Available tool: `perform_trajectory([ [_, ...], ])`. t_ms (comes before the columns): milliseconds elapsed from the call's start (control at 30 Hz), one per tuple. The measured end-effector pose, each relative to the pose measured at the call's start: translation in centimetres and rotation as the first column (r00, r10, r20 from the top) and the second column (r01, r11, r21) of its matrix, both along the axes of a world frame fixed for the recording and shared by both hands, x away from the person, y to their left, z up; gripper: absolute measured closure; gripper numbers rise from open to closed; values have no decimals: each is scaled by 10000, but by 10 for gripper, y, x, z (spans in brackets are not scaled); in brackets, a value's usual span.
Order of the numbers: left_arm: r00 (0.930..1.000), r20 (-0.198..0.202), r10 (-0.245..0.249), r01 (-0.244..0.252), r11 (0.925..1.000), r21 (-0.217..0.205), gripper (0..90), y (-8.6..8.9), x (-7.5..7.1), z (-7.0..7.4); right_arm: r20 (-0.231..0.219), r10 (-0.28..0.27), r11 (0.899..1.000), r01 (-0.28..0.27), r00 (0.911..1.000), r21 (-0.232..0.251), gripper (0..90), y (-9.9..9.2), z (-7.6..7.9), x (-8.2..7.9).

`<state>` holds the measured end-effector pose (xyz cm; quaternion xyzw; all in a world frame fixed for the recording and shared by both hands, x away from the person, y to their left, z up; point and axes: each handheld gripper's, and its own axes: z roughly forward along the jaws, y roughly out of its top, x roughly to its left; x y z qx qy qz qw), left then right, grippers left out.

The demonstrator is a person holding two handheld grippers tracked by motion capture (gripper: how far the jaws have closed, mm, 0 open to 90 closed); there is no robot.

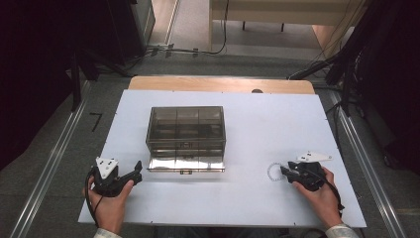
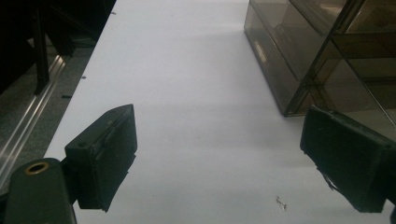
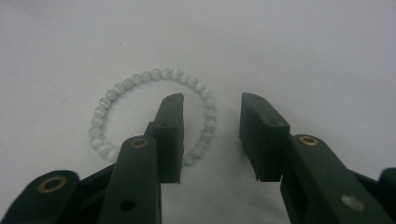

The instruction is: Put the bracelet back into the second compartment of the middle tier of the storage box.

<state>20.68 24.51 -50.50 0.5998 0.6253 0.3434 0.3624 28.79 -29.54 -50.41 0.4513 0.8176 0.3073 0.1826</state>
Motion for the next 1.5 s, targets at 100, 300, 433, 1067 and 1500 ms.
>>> perform_trajectory([
  [100,10000,5,-2,2,10000,3,118,0,0,0,-59,-31,10000,32,10000,39,615,0,0,0],
  [300,10000,-8,-11,11,10000,12,119,0,0,0,-111,-135,9998,136,9998,116,691,1,0,0],
  [433,10000,-7,-10,10,10000,13,118,0,0,1,-101,-112,9999,113,9999,94,737,2,0,-1],
  [1067,10000,-22,-81,81,10000,22,119,-2,1,0,-257,3,9996,5,9997,295,847,3,0,-1],
  [1500,10000,-4,-34,34,10000,-44,118,0,-1,0,156,201,9990,-207,9997,388,851,7,8,-4],
])
